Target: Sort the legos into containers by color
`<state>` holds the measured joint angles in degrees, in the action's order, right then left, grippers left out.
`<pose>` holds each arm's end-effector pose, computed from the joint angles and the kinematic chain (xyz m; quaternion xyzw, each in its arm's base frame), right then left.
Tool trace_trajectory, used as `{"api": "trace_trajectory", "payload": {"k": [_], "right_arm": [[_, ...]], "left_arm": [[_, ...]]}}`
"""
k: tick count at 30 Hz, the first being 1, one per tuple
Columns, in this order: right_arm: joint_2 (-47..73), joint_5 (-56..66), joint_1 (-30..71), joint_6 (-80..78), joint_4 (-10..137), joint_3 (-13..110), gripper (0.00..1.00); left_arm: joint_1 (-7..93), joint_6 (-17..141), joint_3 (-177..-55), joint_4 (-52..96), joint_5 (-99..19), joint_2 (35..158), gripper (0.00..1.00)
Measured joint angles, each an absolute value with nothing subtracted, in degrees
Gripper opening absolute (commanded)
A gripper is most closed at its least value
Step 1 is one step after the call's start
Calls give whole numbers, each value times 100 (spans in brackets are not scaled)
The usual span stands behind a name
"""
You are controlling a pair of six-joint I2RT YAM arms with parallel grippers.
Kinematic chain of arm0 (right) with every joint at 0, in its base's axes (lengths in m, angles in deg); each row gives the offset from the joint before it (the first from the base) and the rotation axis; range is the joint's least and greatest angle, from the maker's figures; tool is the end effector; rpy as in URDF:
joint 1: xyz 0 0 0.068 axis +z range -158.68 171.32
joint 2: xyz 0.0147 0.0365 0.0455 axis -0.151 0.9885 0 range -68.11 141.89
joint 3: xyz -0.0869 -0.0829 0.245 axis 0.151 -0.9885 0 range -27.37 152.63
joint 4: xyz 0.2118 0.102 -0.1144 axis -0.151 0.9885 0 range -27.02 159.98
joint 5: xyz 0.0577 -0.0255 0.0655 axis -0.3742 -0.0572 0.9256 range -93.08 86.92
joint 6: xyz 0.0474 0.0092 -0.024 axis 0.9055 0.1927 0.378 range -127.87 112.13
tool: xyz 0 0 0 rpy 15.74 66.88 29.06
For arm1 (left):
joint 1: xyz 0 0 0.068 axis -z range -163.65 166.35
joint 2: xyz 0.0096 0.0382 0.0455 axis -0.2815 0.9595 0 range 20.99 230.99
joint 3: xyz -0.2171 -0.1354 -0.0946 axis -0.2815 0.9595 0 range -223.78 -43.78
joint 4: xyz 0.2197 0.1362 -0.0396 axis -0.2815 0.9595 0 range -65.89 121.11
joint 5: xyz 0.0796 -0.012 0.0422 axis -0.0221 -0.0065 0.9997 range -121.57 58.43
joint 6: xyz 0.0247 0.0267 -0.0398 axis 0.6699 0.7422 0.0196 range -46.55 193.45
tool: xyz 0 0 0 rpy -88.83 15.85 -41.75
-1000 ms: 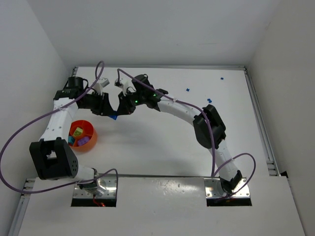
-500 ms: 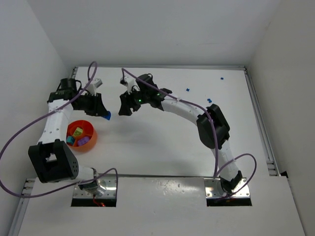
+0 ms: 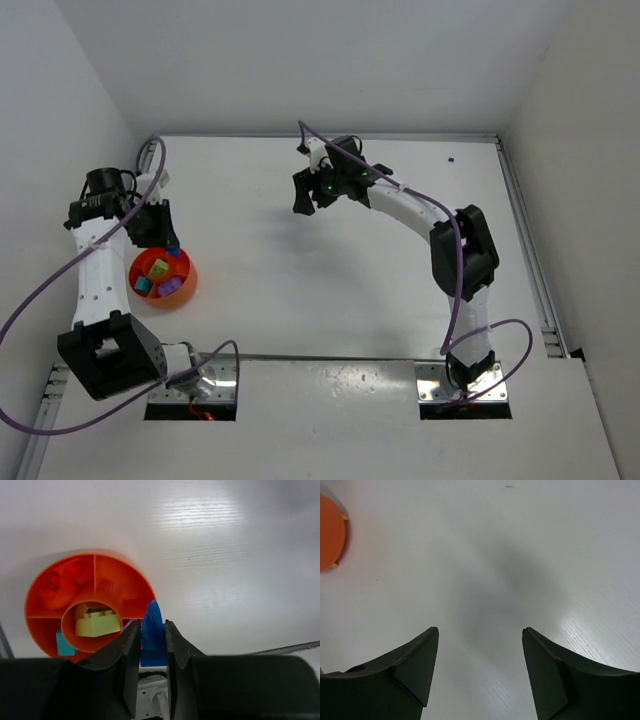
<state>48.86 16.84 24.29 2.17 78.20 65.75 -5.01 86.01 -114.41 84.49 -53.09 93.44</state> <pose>0.3890 0.2668 0.2369 -0.2497 0.8567 0.3006 0.3367 0.2255 0.0743 0.3226 -0.0285 0.9543 -0.1045 0.2786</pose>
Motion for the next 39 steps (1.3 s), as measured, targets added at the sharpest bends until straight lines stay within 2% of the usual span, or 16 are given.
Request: {"api": "trace_trajectory", "payload": {"k": [11,23,29,36,39], "right_arm": [[4886,1710,2215,180,7936,6575,69],[4886,1802,2055,180,7967,6575,70],[4888,1806,1981,180,7975,6575,70],[4888,1843,1957,180,7977,6575,70],[4888,1846,1957,180,7977,6575,70]], "left_arm": [[-674,7910,-11585,8490,-4983,10008,4],[-689,7277,-11594,8344,-4795,10043,4],[-689,7143,-11592,8291,-4528,10063,14],[-674,7121,-11592,8270,-4430,10242,16],[-661,7121,-11592,8267,-4417,10314,26]]}}
